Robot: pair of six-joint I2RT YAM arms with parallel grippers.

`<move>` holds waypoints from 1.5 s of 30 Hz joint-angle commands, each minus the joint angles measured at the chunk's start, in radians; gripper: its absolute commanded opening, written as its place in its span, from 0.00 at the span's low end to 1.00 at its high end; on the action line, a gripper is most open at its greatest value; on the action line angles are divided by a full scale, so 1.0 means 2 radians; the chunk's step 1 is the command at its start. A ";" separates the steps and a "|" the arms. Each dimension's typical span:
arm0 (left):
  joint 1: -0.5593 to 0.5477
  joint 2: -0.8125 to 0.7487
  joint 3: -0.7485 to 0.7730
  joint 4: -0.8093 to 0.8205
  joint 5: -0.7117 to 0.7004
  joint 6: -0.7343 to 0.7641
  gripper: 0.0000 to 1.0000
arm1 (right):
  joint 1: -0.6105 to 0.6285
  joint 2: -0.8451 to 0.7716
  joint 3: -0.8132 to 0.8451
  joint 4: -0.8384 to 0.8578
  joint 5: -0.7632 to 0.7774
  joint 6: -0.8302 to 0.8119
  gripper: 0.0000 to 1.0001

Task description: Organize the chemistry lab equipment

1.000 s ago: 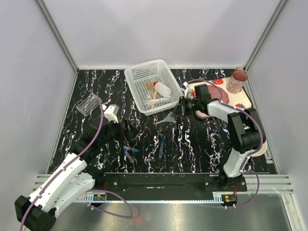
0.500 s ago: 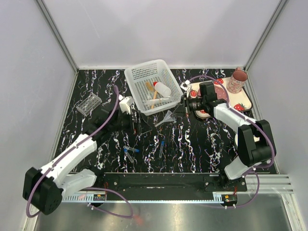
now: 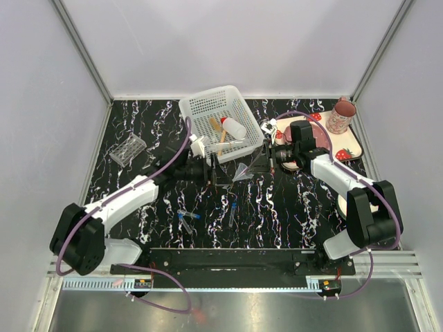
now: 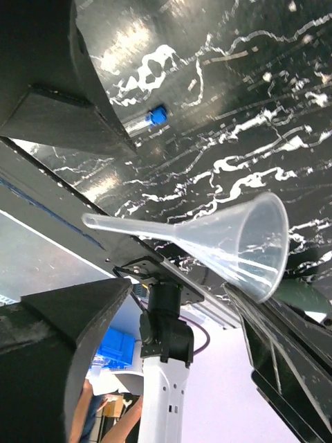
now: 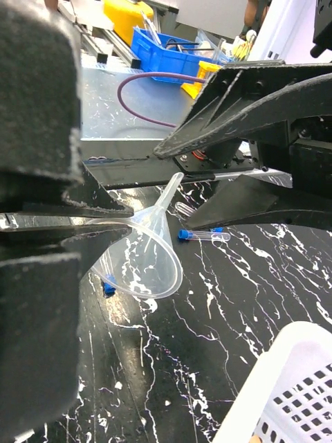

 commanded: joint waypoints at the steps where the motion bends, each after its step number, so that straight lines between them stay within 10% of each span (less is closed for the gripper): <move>1: -0.021 0.022 0.040 0.045 0.026 -0.017 0.70 | 0.005 -0.018 -0.003 0.042 -0.029 0.006 0.06; 15: -0.043 0.055 0.060 0.041 0.027 -0.007 0.00 | 0.005 -0.024 -0.007 0.048 -0.033 0.007 0.06; 19: -0.043 0.048 0.057 0.035 0.022 0.000 0.00 | 0.005 -0.029 -0.009 0.048 -0.031 0.005 0.16; 28: -0.042 0.026 0.077 -0.046 -0.029 0.052 0.00 | -0.008 -0.067 0.022 -0.064 0.002 -0.100 0.89; 45: 0.061 0.140 0.262 -0.169 -0.127 0.150 0.00 | -0.144 -0.118 -0.028 -0.077 0.008 -0.133 1.00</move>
